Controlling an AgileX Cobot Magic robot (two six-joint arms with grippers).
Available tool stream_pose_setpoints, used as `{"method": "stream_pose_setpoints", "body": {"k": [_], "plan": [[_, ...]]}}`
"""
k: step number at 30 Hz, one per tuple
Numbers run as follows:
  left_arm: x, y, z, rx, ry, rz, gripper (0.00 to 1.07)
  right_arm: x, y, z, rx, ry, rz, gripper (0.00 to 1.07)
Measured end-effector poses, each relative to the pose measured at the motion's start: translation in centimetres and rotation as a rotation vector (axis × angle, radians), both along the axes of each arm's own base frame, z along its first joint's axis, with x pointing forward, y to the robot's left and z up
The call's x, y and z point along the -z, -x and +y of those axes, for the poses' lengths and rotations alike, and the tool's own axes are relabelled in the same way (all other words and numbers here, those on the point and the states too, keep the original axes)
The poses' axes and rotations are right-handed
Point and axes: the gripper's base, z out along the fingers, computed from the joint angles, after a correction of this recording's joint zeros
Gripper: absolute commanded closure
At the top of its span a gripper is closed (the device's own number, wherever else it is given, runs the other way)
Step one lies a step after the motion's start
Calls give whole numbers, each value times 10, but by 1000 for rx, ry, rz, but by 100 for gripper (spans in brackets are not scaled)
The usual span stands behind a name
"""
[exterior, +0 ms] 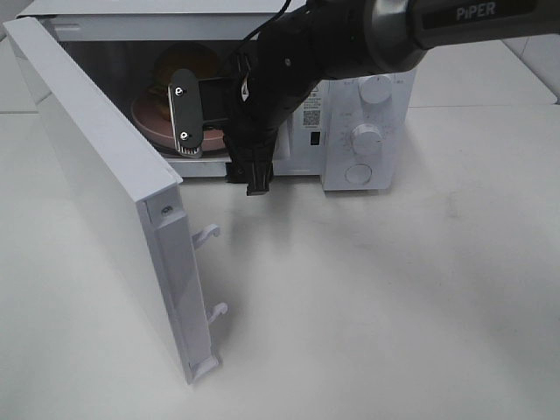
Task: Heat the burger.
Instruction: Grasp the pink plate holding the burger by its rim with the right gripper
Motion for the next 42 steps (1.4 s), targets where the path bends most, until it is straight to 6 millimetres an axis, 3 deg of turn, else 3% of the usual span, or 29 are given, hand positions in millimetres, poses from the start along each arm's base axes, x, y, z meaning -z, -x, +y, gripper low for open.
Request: {"method": "stream_pose_setpoints", "body": {"k": [14,29,30,31,32,33,35,38,39,42], "plan": [[0,0,0,0,0,0,15,16,-28,20,15,23,13,24],[0,0,0,0,0,0,15,17,-53,22,54,1,0,31],[0,0,0,0,0,0,15,19,-54,23,59,-7,9,39],[0,0,0,0,0,0,15,19,-54,23,59,-7,9,39],[0,0,0,0,0,0,15,20,-54,22,62,-4,13,51],[0,0,0,0,0,0,15,20,-54,22,62,-4,13,51],[0,0,0,0,0,0,15,19,-56,20,68,-6,12,86],[0,0,0,0,0,0,15,19,-56,20,68,-5,14,92],[0,0,0,0,0,0,15,20,-56,20,67,-5,14,107],[0,0,0,0,0,0,15,21,-56,20,55,2,9,107]]}}
